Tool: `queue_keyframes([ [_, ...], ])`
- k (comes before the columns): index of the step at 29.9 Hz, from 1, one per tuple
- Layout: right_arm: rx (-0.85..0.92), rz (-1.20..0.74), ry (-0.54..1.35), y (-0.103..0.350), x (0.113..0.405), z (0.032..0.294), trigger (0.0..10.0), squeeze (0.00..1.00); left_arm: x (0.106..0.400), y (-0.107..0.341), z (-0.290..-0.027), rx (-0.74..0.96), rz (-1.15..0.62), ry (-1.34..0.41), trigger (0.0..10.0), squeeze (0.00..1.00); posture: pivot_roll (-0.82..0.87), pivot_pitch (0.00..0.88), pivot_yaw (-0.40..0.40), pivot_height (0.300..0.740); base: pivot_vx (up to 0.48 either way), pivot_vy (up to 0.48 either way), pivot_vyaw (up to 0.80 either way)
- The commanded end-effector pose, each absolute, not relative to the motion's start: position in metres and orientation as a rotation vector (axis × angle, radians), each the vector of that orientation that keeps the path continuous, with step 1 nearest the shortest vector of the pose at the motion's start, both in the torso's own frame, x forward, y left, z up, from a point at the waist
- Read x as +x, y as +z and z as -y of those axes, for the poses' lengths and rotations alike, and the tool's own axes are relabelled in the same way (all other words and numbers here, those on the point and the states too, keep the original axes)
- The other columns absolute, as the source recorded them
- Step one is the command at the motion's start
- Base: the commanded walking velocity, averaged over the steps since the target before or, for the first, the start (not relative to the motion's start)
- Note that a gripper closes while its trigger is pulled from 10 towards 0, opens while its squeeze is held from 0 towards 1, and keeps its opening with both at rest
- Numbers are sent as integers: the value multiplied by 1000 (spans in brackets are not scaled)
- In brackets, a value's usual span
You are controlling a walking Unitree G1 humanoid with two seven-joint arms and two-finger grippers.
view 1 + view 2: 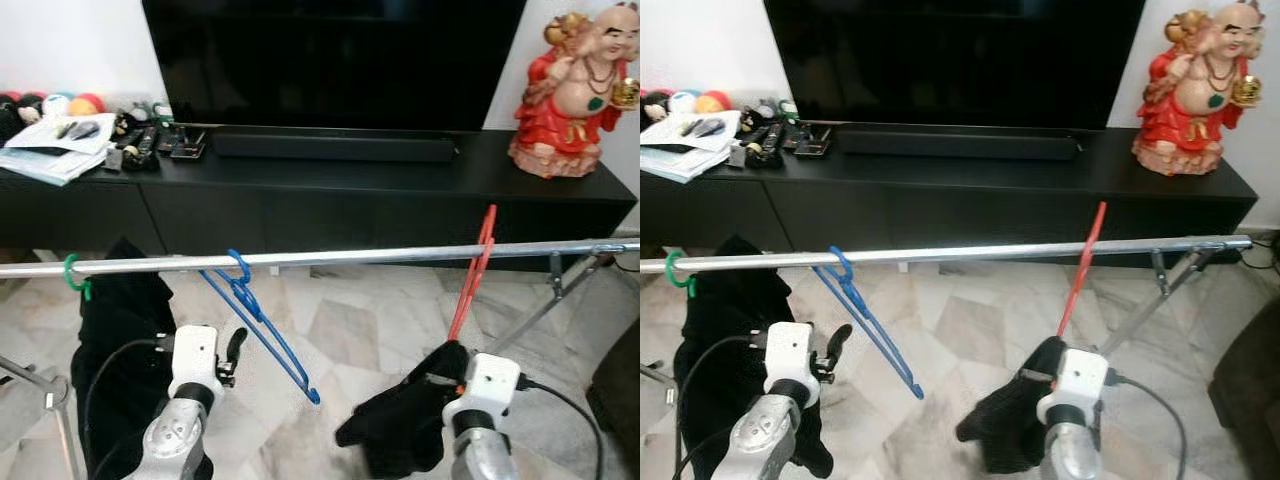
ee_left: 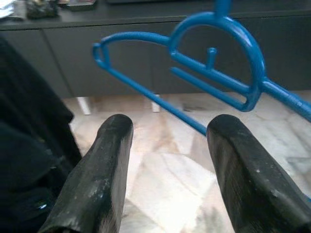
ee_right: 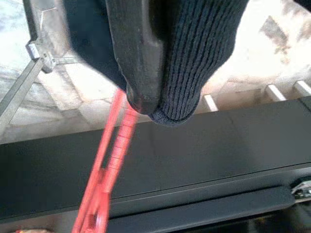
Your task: Hang hanger
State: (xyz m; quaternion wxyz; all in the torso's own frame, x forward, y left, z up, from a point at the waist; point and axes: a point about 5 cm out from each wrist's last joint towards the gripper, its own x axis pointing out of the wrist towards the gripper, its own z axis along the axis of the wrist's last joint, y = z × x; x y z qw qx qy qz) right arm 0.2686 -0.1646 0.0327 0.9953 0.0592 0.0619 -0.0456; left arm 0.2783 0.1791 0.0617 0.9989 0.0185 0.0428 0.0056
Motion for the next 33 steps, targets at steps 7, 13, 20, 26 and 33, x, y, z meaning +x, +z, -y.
queue_keyframes([
  [7, 109, -119, -94, 34, 268, 169, 10000, 0, 278, 63, -176, 41, -85, 8, 10000, 0, -92, 75, 27, 740, 0, -372, 0],
  [13, 124, -112, -97, 36, 269, 171, 10000, 0, 281, 72, -182, 33, -44, 42, 10000, 0, -89, 79, 26, 740, 0, -224, 0],
  [20, 118, -117, -89, 35, 270, 170, 10000, 0, 284, 79, -180, 27, -17, 31, 10000, 0, -89, 79, 27, 740, 0, 0, 0],
  [26, 117, -125, -81, 33, 268, 169, 10000, 0, 297, 93, -179, 47, -3, 35, 10000, 0, -88, 80, 27, 740, 0, 0, 0],
  [33, 116, -127, -74, 33, 270, 168, 10000, 0, 323, 104, -173, 96, -89, 3, 10000, 0, -89, 78, 30, 740, 0, 0, 0],
])
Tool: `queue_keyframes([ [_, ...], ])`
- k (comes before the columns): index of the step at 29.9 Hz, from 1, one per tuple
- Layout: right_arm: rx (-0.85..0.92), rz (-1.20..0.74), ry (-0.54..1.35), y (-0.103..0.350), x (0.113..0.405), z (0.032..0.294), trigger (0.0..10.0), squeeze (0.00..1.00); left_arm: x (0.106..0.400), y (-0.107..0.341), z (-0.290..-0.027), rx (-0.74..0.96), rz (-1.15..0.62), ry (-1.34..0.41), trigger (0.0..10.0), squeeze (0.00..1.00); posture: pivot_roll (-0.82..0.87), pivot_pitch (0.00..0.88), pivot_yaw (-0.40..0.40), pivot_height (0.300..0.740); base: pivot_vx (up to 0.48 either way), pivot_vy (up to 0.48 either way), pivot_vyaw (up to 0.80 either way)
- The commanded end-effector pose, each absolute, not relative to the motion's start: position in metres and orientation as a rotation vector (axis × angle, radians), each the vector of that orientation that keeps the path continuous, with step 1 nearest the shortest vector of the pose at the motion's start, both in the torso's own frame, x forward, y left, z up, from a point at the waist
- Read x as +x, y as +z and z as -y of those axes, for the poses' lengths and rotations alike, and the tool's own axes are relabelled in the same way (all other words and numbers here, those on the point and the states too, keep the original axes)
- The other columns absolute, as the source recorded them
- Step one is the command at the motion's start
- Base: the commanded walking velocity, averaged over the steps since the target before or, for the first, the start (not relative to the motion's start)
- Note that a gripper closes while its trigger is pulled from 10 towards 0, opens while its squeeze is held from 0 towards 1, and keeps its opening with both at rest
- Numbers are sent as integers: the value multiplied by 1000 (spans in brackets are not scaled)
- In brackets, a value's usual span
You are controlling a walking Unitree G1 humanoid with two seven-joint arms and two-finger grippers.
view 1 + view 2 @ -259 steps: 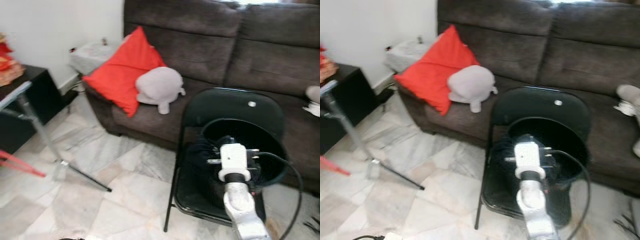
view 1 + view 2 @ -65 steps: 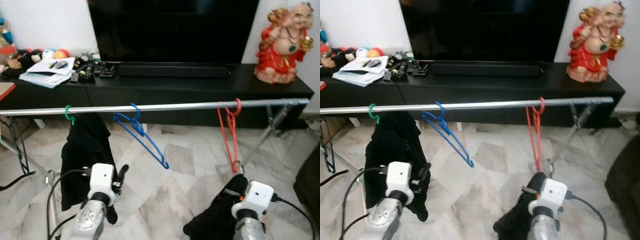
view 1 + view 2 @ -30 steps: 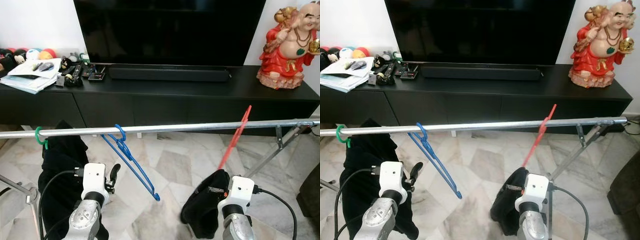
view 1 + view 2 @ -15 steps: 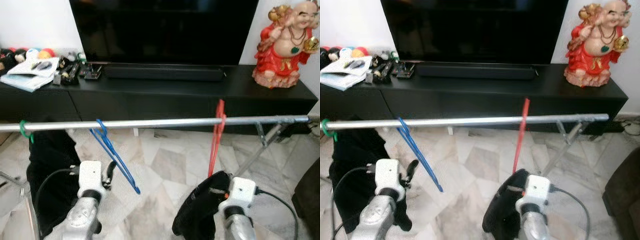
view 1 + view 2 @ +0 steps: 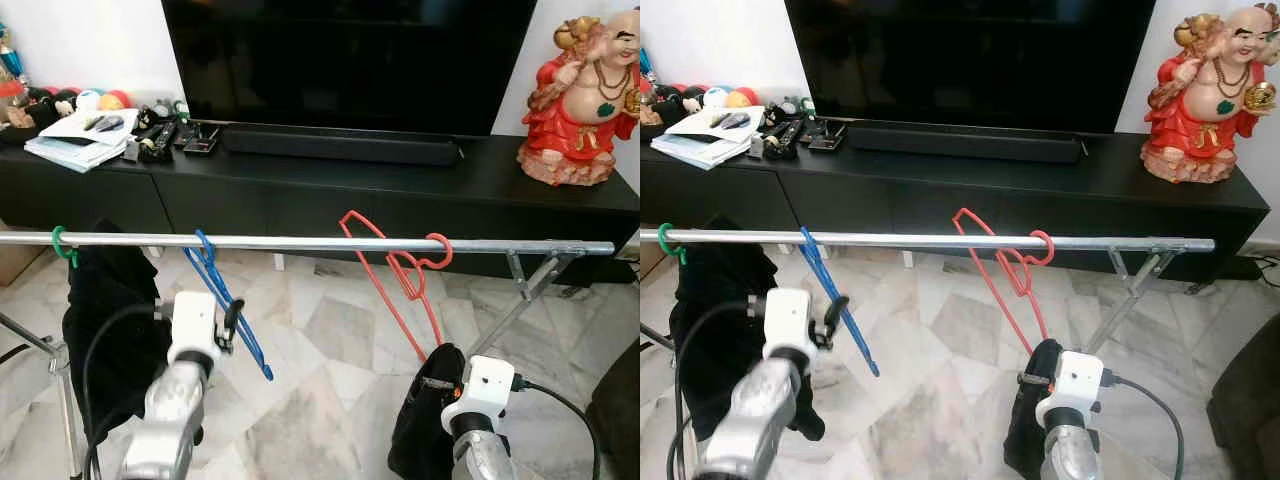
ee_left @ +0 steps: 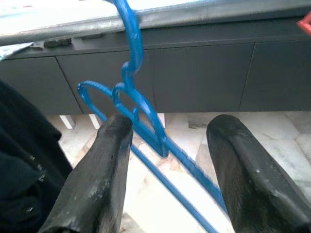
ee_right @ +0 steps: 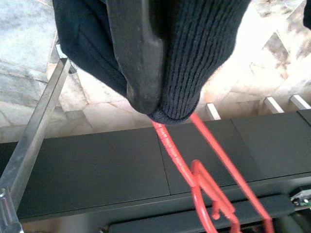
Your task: Hang hanger
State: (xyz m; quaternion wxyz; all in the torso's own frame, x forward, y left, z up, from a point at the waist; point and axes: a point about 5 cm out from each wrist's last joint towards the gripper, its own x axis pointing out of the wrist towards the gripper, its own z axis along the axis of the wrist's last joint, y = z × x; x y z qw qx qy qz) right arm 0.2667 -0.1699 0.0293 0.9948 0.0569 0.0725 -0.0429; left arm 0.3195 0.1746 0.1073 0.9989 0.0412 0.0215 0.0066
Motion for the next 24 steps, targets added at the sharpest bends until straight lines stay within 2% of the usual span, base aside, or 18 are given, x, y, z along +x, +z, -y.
queue_keyframes([
  [1, 117, -128, -73, 33, 271, 167, 10000, 0, 327, 106, -171, 119, -100, -8, 10000, 0, -88, 78, 30, 740, 0, 0, 0],
  [6, 116, -131, -61, 33, 272, 165, 10000, 0, 344, 110, -168, 152, -166, -4, 10000, 0, -88, 78, 32, 740, 0, 0, 0],
  [15, 111, -142, -33, 32, 274, 161, 10000, 0, 363, 106, -172, 168, -327, 127, 10000, 0, -93, 81, 35, 740, 0, 0, 0],
  [24, 109, -142, -22, 32, 274, 160, 10000, 0, 369, 106, -169, 115, -342, 186, 10000, 0, -95, 83, 34, 740, 0, 0, 0],
])
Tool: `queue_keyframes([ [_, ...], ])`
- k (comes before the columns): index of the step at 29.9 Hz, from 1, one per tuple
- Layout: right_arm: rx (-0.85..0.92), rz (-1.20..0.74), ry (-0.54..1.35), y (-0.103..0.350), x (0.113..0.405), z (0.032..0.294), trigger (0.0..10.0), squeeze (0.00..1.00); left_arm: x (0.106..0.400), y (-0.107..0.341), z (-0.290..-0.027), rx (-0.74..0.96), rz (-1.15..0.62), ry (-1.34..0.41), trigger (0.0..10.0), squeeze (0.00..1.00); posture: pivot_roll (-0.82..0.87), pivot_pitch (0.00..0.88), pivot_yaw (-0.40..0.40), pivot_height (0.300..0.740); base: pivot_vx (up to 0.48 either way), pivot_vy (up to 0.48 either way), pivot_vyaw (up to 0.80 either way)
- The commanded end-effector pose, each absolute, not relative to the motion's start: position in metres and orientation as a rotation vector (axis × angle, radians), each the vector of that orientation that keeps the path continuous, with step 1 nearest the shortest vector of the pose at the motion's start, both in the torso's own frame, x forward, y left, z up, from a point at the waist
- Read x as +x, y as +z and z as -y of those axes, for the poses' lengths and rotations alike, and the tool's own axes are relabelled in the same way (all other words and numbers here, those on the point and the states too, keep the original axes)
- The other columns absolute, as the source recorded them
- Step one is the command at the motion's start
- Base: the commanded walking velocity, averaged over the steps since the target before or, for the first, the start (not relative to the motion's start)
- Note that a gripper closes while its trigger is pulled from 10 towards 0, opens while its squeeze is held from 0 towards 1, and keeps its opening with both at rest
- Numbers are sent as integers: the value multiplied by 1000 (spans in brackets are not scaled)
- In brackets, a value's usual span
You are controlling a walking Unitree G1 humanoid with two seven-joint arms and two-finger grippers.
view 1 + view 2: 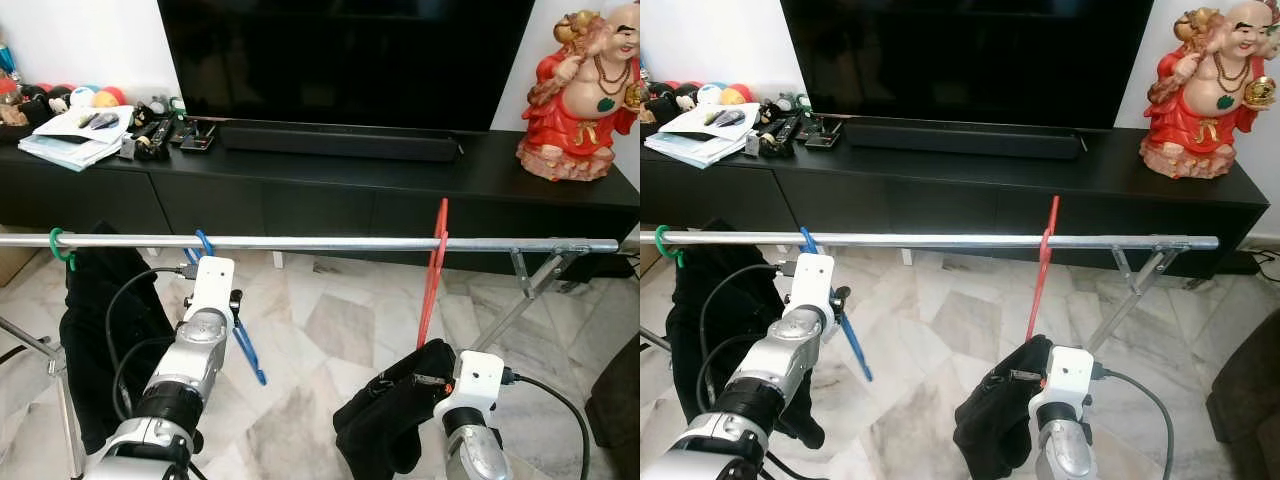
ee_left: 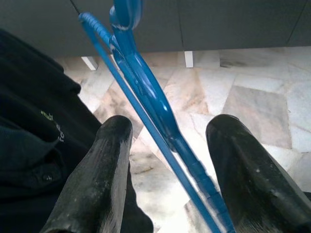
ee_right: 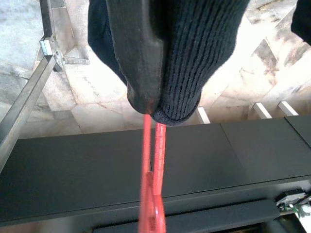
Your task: Hang hanger
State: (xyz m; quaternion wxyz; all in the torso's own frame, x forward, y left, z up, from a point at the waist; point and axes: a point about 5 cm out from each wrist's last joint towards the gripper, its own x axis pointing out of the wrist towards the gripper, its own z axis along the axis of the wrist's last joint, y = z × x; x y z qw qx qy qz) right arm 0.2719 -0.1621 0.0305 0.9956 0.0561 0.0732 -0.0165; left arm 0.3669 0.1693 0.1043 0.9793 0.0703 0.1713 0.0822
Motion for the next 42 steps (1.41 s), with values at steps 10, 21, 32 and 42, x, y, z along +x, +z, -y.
queue_keyframes([
  [10, 100, -141, -5, 33, 275, 157, 10000, 0, 370, 99, -178, -42, -355, 232, 10000, 0, -99, 81, 28, 740, 0, 0, 0],
  [21, 90, -139, 2, 33, 276, 157, 10000, 0, 370, 96, -185, -102, -343, 235, 0, 0, -105, 80, 23, 740, 0, 0, 0],
  [32, 89, -139, 4, 33, 276, 156, 10000, 0, 371, 97, -186, -112, -326, 225, 0, 0, -105, 79, 24, 740, 0, 0, 0],
  [42, 90, -142, 5, 32, 276, 156, 10000, 0, 372, 97, -184, -113, -318, 214, 0, 0, -105, 80, 27, 740, 0, 0, 0],
])
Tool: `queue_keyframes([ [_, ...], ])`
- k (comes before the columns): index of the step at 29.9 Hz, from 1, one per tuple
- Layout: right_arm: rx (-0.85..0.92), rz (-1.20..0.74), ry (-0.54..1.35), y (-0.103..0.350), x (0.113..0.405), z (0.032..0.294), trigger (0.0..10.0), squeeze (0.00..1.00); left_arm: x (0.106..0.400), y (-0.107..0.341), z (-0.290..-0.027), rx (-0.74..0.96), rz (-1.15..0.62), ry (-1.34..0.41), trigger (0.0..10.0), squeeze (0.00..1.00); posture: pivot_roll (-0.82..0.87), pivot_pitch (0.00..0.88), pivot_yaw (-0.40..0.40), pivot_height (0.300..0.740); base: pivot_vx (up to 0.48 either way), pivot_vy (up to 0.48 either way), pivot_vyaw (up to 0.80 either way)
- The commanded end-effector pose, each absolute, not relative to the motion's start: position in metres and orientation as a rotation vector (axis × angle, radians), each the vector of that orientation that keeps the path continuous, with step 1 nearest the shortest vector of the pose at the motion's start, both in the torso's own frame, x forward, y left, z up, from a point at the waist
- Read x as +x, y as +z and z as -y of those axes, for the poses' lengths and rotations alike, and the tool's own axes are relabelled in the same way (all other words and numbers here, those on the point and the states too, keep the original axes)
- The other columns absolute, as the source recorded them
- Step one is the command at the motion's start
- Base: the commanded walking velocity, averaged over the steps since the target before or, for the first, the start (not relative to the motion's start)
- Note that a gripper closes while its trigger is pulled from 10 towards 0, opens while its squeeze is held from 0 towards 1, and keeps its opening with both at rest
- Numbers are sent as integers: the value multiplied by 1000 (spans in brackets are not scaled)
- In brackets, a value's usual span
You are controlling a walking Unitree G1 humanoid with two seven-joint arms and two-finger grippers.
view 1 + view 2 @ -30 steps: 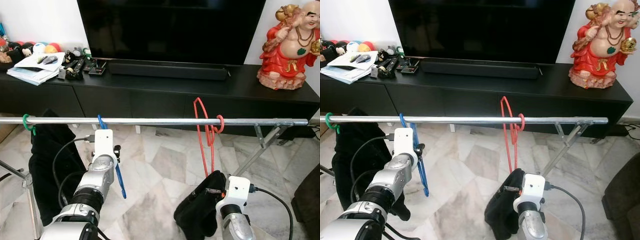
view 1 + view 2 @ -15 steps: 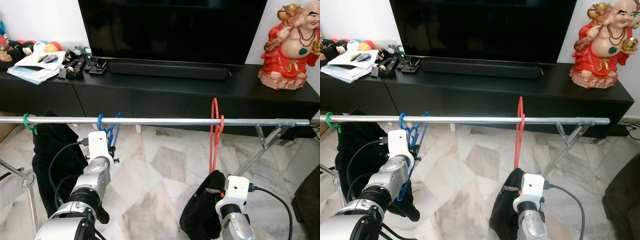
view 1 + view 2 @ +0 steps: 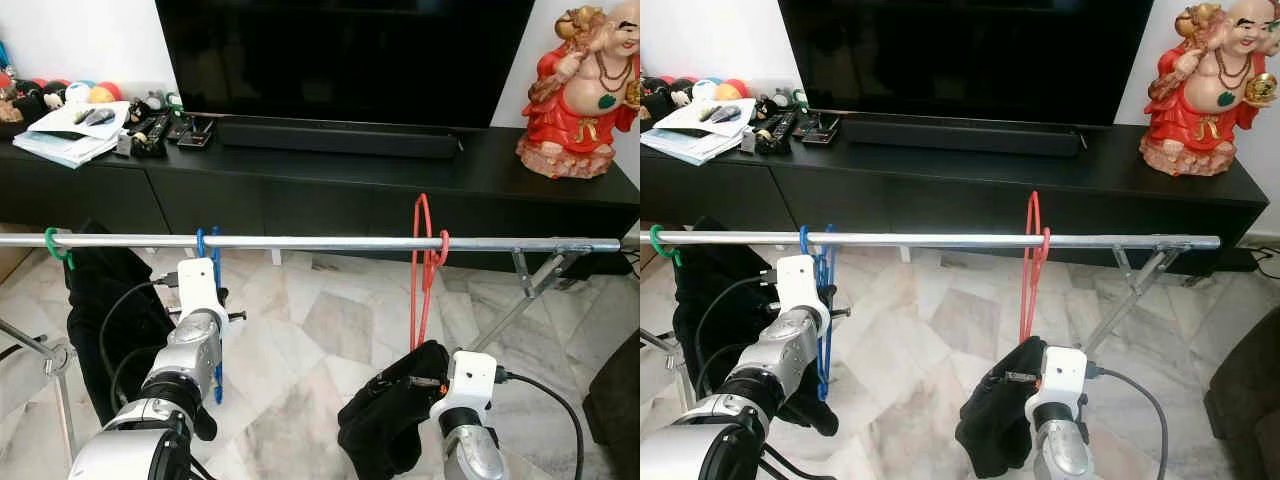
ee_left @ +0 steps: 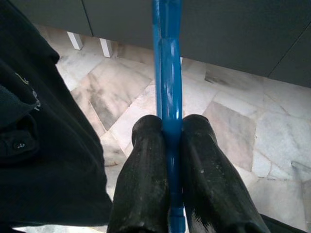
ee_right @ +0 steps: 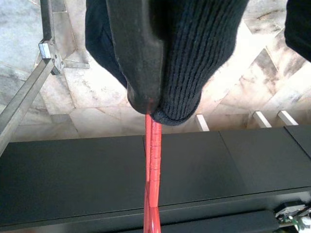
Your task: Hang hanger
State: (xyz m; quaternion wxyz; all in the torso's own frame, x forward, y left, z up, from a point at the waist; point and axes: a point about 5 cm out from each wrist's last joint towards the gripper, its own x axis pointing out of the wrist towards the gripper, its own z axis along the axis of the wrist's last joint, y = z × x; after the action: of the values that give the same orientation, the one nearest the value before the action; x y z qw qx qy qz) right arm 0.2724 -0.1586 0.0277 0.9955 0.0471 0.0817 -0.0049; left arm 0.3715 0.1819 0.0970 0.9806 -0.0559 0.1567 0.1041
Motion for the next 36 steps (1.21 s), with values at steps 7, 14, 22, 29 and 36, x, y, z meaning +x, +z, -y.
queue_keyframes([
  [7, 89, -145, 3, 31, 275, 156, 10000, 0, 370, 94, -187, -103, -328, 217, 0, 0, -102, 80, 26, 740, 0, 0, 0],
  [14, 88, -145, 4, 31, 275, 156, 10000, 0, 367, 94, -191, -20, -287, 155, 0, 0, -102, 82, 26, 740, 0, 0, 0],
  [22, 87, -143, -1, 31, 273, 156, 10000, 0, 362, 105, -193, 92, -122, 34, 0, 0, -91, 88, 26, 740, 0, 0, 0],
  [29, 85, -137, -2, 32, 273, 157, 10000, 0, 347, 104, -195, 109, -33, -16, 0, 0, -92, 89, 25, 740, 0, 0, 0],
  [36, 78, -139, -4, 31, 273, 159, 10000, 0, 314, 78, -200, 167, -61, -51, 2824, 0, -92, 86, 22, 740, 0, 0, 0],
])
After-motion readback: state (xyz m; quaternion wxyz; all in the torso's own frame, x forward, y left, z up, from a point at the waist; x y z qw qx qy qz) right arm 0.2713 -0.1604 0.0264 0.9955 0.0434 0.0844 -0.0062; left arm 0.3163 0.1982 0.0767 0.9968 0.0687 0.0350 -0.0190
